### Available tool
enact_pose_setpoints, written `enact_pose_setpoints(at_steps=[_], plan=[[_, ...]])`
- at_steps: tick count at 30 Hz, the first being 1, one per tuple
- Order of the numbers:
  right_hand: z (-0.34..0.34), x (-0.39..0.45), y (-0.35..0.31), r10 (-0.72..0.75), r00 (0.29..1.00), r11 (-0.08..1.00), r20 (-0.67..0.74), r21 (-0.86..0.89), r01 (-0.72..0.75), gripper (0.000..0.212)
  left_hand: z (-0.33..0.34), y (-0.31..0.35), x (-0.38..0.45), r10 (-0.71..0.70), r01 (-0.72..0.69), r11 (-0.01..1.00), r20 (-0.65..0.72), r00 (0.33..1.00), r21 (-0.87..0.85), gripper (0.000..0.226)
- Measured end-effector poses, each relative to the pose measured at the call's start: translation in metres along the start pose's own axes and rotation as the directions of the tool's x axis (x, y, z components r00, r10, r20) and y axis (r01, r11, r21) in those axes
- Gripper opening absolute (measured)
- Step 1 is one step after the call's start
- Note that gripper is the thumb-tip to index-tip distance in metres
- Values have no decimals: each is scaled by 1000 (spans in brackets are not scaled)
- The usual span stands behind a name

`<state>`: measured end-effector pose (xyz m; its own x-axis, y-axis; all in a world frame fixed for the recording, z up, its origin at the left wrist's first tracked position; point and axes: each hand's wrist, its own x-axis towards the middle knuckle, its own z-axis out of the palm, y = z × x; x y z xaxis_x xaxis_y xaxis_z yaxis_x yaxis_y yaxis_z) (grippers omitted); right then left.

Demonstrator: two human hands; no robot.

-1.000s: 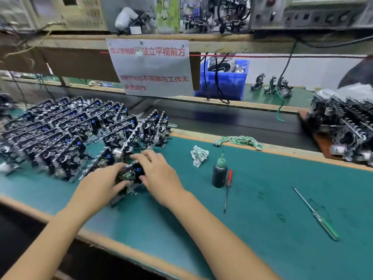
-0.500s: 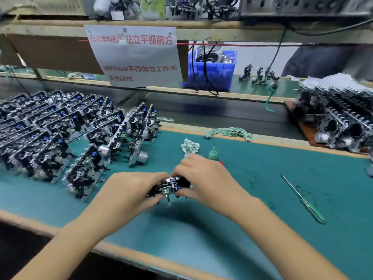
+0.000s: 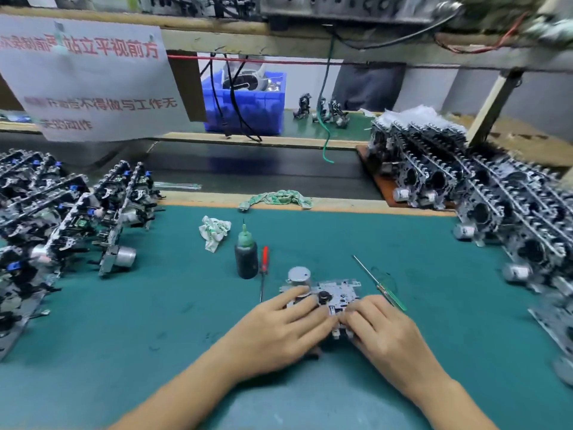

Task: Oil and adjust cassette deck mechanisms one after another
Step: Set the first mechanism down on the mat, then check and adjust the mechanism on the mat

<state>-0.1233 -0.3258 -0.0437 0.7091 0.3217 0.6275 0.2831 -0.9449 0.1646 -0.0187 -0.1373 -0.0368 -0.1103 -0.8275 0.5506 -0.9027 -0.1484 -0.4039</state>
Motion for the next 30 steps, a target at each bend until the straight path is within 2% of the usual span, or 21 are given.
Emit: enact_pose_setpoints(at_steps=[2, 4, 5, 6, 7, 9, 11, 12, 15, 18, 21, 25, 30], plan=[[-2, -5, 3, -5, 999, 1000, 42, 10, 4, 24, 9, -2, -8, -68, 69, 996, 18, 998, -57, 43], [-4, -10, 4, 1, 999, 1000, 54, 29, -2, 32, 11, -7, -14, -226, 230, 955, 45, 973, -185, 63], [-6, -12, 4, 28, 999, 998, 39, 60, -30, 36, 11, -9, -16, -320, 332, 897, 90, 943, -292, 75], [-7, -13, 4, 75, 997, 992, 15, 100, -76, 38, 10, -12, -18, -410, 443, 790, 172, 896, -424, 86], [-7, -14, 3, 135, 991, 981, -3, 140, -133, 41, 8, -14, -19, -476, 545, 640, 276, 835, -541, 96], [-6, -13, 2, 229, 973, 956, 11, 186, -227, 42, 9, -16, -22, -520, 653, 382, 432, 737, -654, 108], [-5, -12, 3, 270, 961, 938, 66, 205, -278, 37, 11, -17, -23, -508, 696, 289, 511, 694, -657, 107], [-5, -12, 3, 286, 954, 929, 93, 216, -299, 36, 11, -17, -23, -506, 700, 304, 513, 693, -646, 103], [-8, -13, 4, 333, 927, 899, 170, 239, -367, 38, 9, -17, -21, -537, 674, 450, 426, 728, -585, 94], [-9, -12, 5, 369, 904, 865, 218, 275, -419, 40, 9, -17, -19, -503, 643, 552, 403, 764, -531, 104], [-9, -12, 6, 401, 878, 822, 262, 321, -471, 41, 8, -15, -19, -504, 640, 597, 395, 768, -483, 109], [-7, -13, 8, 450, 842, 755, 298, 378, -537, 44, 6, -12, -18, -496, 647, 581, 416, 762, -494, 107], [-4, -12, 9, 460, 828, 716, 321, 417, -560, 46, 6, -8, -13, -523, 686, 467, 451, 723, -558, 89]])
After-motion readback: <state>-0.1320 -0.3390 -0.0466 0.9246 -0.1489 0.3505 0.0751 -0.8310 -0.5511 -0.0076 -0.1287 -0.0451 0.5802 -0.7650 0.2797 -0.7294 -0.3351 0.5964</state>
